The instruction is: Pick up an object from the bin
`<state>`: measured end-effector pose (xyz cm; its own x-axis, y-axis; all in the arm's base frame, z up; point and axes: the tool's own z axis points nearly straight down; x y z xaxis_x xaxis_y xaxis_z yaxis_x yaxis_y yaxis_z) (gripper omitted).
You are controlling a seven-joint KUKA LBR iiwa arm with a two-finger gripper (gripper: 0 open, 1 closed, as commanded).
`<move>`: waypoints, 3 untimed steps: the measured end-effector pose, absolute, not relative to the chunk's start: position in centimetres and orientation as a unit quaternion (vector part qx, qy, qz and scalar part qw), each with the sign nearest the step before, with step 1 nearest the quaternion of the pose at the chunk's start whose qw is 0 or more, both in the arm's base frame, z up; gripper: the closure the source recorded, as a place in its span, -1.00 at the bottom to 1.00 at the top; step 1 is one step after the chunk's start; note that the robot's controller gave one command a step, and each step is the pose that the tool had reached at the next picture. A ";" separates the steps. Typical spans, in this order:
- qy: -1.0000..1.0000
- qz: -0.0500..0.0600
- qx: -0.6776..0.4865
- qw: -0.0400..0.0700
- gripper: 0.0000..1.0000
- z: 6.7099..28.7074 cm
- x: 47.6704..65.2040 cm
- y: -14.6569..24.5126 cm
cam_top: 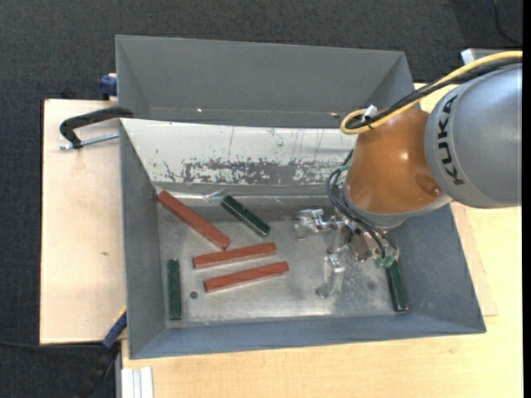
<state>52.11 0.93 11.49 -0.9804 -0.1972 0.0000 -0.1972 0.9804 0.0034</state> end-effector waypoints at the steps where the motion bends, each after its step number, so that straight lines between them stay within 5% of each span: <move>1: -0.998 -0.001 0.061 -0.003 -1.00 11.2 58.3 4.1; 2: -0.999 -0.001 0.042 -0.004 -1.00 9.1 58.6 5.7; 3: -0.995 -0.001 0.097 -0.001 1.00 7.3 55.0 9.6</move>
Offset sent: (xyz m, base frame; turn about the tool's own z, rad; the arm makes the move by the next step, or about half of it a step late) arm 0.0343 0.0578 -0.0449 0.1433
